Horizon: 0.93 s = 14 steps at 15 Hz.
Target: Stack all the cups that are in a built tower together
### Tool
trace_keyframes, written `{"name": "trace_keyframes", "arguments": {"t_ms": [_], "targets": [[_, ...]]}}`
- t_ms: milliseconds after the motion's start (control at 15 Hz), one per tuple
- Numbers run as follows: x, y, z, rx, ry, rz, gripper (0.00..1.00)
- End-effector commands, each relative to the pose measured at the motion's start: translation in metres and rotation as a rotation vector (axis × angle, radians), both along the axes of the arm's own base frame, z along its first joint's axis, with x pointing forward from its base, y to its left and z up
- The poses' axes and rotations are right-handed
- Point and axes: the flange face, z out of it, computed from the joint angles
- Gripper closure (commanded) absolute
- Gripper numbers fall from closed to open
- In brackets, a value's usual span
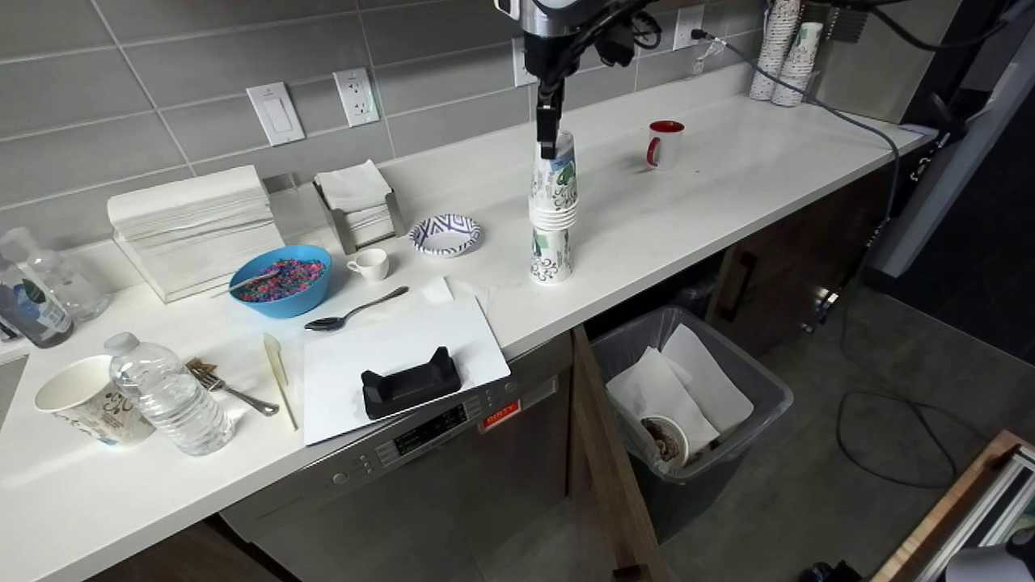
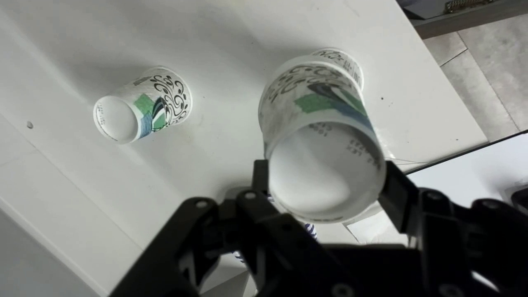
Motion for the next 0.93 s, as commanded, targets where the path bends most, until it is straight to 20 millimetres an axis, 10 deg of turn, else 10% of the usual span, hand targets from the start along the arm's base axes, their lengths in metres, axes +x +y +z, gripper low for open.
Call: {"name": "trace_keyframes", "arguments": {"t_ms": [0,867], "targets": [[0.001,0.006,-0.003,-0.031,0.03,0.02,0.59],[-0.001,0.009,0.006,-0.031,0.027,0.026,0.59]]}}
